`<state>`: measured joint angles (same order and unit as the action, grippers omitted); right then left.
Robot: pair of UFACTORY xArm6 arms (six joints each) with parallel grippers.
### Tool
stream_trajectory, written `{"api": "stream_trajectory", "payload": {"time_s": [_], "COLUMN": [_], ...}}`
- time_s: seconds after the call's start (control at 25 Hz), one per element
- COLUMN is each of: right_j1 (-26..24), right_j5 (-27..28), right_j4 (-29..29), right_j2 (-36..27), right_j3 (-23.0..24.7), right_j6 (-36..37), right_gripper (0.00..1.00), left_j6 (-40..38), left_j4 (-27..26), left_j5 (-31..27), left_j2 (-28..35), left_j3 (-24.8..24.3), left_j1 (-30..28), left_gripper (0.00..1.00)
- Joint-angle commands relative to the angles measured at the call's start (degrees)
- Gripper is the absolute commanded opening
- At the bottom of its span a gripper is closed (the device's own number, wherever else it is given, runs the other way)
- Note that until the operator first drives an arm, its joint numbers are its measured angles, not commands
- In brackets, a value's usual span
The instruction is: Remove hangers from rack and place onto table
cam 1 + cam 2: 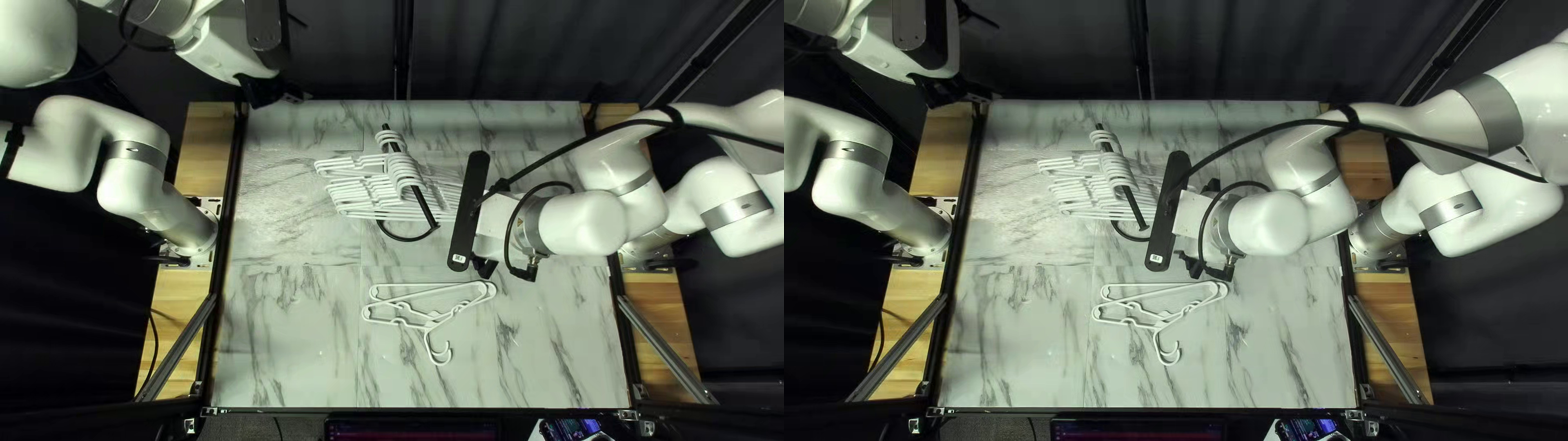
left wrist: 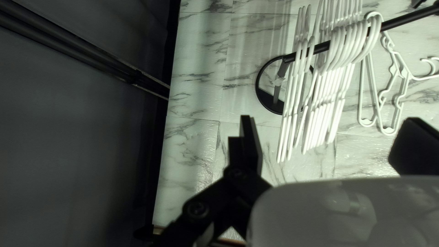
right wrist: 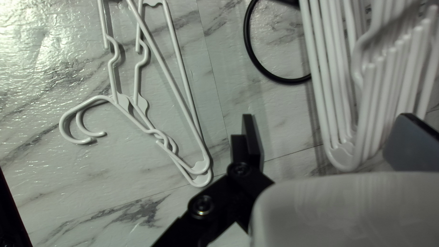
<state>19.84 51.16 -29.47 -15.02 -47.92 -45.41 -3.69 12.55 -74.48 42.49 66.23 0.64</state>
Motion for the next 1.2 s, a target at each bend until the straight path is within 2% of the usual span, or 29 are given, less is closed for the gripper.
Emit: {"api": "stream_trajectory", "payload": {"time_s": [0.04,0.8,1.2], "right_j1": [-0.76,-1.05,0.11], "right_j5": [-1.84,-3.3,-2.01], "right_j4": [0.18,1.22,0.54], "right_j2": [0.47,1.84,3.76], "right_j3": [0.95,0.92,-1.7], "right_j6": [0.43,1.12,0.21], "right_gripper": [1.0,1.0,1.0], "left_j6": [0.0,0.0,0.0], "left_j4": [0.0,0.0,0.0], "left_j5": [0.0,0.0,0.0], "left_j2": [0.0,0.0,0.0], "left_j3": [0.0,0.0,0.0], "left_j1": [0.0,0.0,0.0], "left_gripper": [1.0,1.0,1.0]}}
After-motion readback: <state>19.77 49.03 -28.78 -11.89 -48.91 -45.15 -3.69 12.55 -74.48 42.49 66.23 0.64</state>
